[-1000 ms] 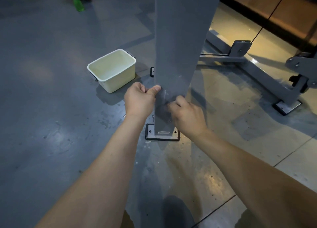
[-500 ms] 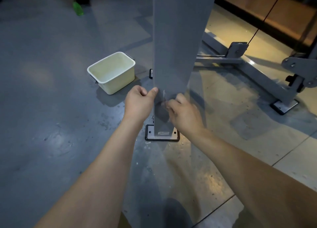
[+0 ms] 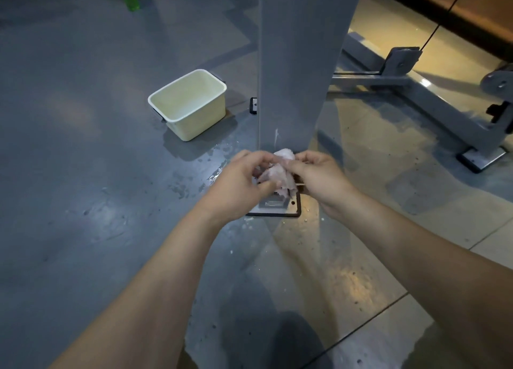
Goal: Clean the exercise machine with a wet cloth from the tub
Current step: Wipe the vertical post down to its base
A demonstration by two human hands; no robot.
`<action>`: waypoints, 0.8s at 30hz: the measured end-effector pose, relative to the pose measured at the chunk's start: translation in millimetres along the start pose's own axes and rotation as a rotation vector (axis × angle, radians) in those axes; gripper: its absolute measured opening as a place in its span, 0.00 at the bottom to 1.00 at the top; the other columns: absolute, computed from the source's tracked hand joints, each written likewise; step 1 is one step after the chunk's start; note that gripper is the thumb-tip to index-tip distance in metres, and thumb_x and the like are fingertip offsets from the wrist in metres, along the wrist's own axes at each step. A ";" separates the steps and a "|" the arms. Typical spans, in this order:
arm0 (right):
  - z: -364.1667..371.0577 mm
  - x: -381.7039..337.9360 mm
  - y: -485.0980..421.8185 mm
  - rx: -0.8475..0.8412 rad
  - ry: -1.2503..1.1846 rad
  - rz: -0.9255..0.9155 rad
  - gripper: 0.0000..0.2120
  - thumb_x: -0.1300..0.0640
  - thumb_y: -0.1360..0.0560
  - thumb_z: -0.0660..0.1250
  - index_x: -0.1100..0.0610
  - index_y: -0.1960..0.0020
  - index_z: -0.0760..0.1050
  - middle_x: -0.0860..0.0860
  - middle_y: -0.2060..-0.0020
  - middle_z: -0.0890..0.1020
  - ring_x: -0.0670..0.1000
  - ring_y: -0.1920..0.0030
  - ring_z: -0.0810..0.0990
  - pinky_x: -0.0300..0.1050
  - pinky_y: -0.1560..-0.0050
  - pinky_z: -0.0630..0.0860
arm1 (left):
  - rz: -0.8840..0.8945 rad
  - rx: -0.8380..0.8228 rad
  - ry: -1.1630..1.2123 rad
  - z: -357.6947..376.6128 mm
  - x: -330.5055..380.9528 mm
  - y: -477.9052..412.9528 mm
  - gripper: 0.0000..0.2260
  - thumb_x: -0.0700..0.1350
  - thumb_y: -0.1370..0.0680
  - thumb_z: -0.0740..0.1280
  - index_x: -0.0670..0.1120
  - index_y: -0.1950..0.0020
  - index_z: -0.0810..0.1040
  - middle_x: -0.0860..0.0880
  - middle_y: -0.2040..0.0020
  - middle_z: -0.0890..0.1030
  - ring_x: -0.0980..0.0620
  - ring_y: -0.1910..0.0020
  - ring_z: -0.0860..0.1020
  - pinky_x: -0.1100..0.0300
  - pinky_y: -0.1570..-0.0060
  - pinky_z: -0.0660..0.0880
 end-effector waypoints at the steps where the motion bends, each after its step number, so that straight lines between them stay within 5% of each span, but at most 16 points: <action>1: 1.2 0.2 1.1 -0.043 -0.063 0.046 0.05 0.57 0.20 0.71 0.58 0.53 0.79 0.55 0.64 0.84 0.53 0.67 0.80 0.44 0.65 0.77 | 0.009 -0.011 -0.028 1.2 -2.2 1.0 0.18 0.45 0.24 0.77 0.60 0.37 0.79 0.55 0.45 0.75 0.64 0.48 0.76 0.67 0.45 0.74; 4: 6.7 0.4 7.2 -0.167 -0.202 0.184 0.09 0.59 0.17 0.66 0.64 0.46 0.81 0.58 0.60 0.85 0.55 0.63 0.82 0.43 0.64 0.77 | 0.014 -0.041 -0.055 4.6 -7.4 1.3 0.25 0.45 0.26 0.78 0.54 0.30 0.78 0.57 0.46 0.74 0.62 0.48 0.76 0.64 0.44 0.74; 9: 6.9 7.0 10.7 -0.168 -0.136 0.261 0.11 0.54 0.16 0.64 0.61 0.46 0.80 0.56 0.62 0.81 0.51 0.67 0.79 0.43 0.67 0.79 | -0.054 0.022 -0.057 0.1 -16.1 -6.5 0.01 0.48 0.23 0.71 0.52 0.54 0.82 0.45 0.54 0.81 0.48 0.53 0.80 0.50 0.50 0.79; 11: 6.0 6.8 9.3 -0.176 -0.188 0.244 0.12 0.48 0.16 0.64 0.57 0.46 0.79 0.54 0.62 0.81 0.51 0.66 0.78 0.45 0.64 0.78 | -0.155 0.023 0.041 -1.5 -20.2 -6.3 0.09 0.52 0.21 0.70 0.47 0.52 0.83 0.43 0.55 0.84 0.43 0.55 0.82 0.43 0.50 0.82; 14: 10.7 3.2 13.2 -0.280 -0.185 0.180 0.13 0.44 0.18 0.65 0.53 0.48 0.80 0.49 0.62 0.82 0.49 0.63 0.80 0.43 0.62 0.76 | -0.236 0.023 0.155 -1.5 -22.8 -5.3 0.14 0.52 0.17 0.67 0.44 0.55 0.82 0.51 0.63 0.81 0.56 0.63 0.80 0.48 0.51 0.84; 16: 13.8 5.8 13.9 -0.306 -0.116 0.116 0.09 0.49 0.18 0.66 0.53 0.51 0.79 0.48 0.63 0.82 0.48 0.62 0.79 0.41 0.64 0.75 | -0.289 0.012 0.240 0.1 -23.2 -4.6 0.15 0.53 0.16 0.64 0.46 0.54 0.84 0.55 0.64 0.82 0.59 0.65 0.78 0.53 0.54 0.84; 21: 7.8 7.0 9.3 -0.219 -0.136 0.101 0.10 0.57 0.16 0.64 0.55 0.54 0.79 0.50 0.63 0.83 0.48 0.65 0.81 0.43 0.64 0.74 | -0.457 0.022 0.424 1.7 -30.3 -3.2 0.13 0.43 0.15 0.60 0.45 0.55 0.81 0.48 0.60 0.83 0.48 0.58 0.81 0.44 0.44 0.82; 24: 14.6 3.2 10.5 -0.269 -0.176 0.054 0.09 0.52 0.18 0.68 0.56 0.53 0.81 0.52 0.62 0.84 0.51 0.61 0.82 0.45 0.60 0.78 | -0.416 -0.002 0.439 2.2 -28.8 -3.1 0.09 0.38 0.18 0.64 0.43 0.57 0.80 0.42 0.60 0.81 0.44 0.58 0.80 0.45 0.47 0.82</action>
Point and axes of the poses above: each hand's wrist, its own y-axis away from the middle knuckle, its own z-axis out of the palm, x = y × z, the point moved 5 cm from there along -y, towards the middle knuckle
